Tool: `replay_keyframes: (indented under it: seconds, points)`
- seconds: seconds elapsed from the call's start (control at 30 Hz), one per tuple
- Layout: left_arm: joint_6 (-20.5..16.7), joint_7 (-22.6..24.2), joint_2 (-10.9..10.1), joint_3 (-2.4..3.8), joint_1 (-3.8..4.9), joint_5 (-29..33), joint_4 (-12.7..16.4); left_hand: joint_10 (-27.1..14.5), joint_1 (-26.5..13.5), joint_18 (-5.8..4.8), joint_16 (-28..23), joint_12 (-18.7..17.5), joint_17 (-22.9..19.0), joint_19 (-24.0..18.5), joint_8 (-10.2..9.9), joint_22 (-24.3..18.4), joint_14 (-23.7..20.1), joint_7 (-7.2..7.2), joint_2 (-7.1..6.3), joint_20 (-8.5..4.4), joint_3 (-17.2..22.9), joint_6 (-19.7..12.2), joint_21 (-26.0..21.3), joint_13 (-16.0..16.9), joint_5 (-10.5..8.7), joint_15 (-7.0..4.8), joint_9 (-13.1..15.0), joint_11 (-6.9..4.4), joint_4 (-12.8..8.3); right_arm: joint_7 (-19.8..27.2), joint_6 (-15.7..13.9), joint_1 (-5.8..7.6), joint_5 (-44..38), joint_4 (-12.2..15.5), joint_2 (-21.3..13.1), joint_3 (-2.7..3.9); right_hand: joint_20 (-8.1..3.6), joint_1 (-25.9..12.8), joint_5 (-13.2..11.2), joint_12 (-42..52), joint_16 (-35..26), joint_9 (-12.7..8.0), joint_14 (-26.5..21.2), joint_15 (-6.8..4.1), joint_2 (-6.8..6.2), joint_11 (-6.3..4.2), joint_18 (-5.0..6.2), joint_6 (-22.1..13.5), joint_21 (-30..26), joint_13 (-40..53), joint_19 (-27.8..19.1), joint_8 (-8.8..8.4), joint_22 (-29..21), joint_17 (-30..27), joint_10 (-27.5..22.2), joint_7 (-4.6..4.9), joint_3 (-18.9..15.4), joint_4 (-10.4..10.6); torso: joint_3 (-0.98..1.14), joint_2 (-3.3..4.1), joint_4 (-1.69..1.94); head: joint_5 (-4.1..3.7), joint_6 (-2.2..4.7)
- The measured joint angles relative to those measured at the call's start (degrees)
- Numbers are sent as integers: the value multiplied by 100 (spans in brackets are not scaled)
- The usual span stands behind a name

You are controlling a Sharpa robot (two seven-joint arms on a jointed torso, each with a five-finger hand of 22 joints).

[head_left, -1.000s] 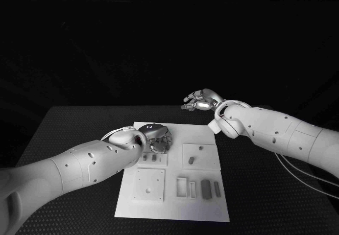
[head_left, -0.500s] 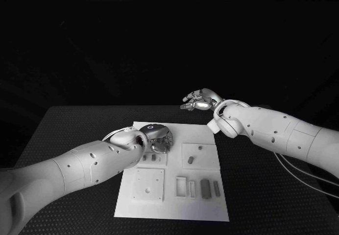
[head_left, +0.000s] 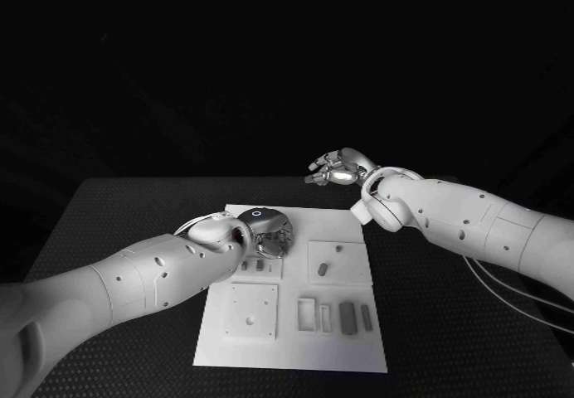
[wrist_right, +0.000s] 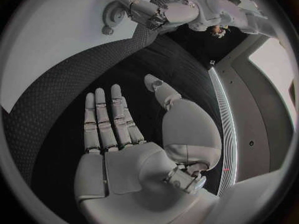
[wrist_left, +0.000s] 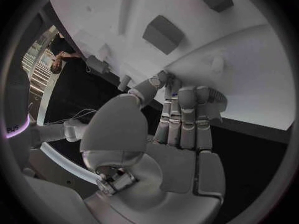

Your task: Assemble the parts on the task board

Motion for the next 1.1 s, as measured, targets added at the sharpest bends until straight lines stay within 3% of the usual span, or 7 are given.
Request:
replay_keyframes:
  seconds: [0.23,0.37,0.5,0.73,1.1]
  points:
    - [67,-42,12,3,19,-182,13,48,52,1,64,0,-8,50,0,0,32,-13,51,-9,-8,52,86,-5,2,-32,0,-31,7,0,1,0,0,5,-3,0,0,0,0,0,0,0,0,-1,0,0,0,-2,0,0,0,0,0,0,0,2,0,0,-2,-1,-2,-18,-27]
    - [78,-67,11,5,22,-257,28,134,43,60,112,-5,-23,92,37,-1,96,-41,93,-10,8,132,133,-8,103,-56,13,-54,-24,1,2,0,1,7,-5,0,0,0,0,0,0,0,0,-1,0,0,0,-9,0,0,0,0,0,0,0,9,0,0,-2,-2,-1,-32,-41]
    - [75,-91,7,7,21,-315,48,241,45,72,170,45,-39,154,86,-1,168,-103,150,-31,72,265,177,-7,233,-126,35,-150,-24,2,2,0,1,9,-6,0,0,0,0,-11,0,-5,0,-1,0,0,0,-10,0,0,0,0,0,0,0,10,0,0,-3,-3,2,-39,-49]
    - [2,-98,-31,3,7,-369,90,341,30,69,200,68,-95,277,85,1,311,-118,167,-72,245,323,219,-4,154,-187,38,-250,-7,3,2,0,1,15,-12,0,-1,0,0,-22,0,-5,0,-1,0,0,0,2,0,0,0,0,6,0,-1,-2,0,0,-3,-5,2,-39,-50]
    - [-296,-24,-88,-25,-46,-370,124,362,-26,38,200,62,-162,379,96,3,411,-133,223,-92,307,380,244,-4,166,-226,81,-271,-12,7,1,0,2,29,-21,0,-1,0,0,-26,0,-5,0,-1,0,0,0,3,-21,1,0,0,5,-4,-1,-3,-17,17,-3,-5,3,-14,-32]
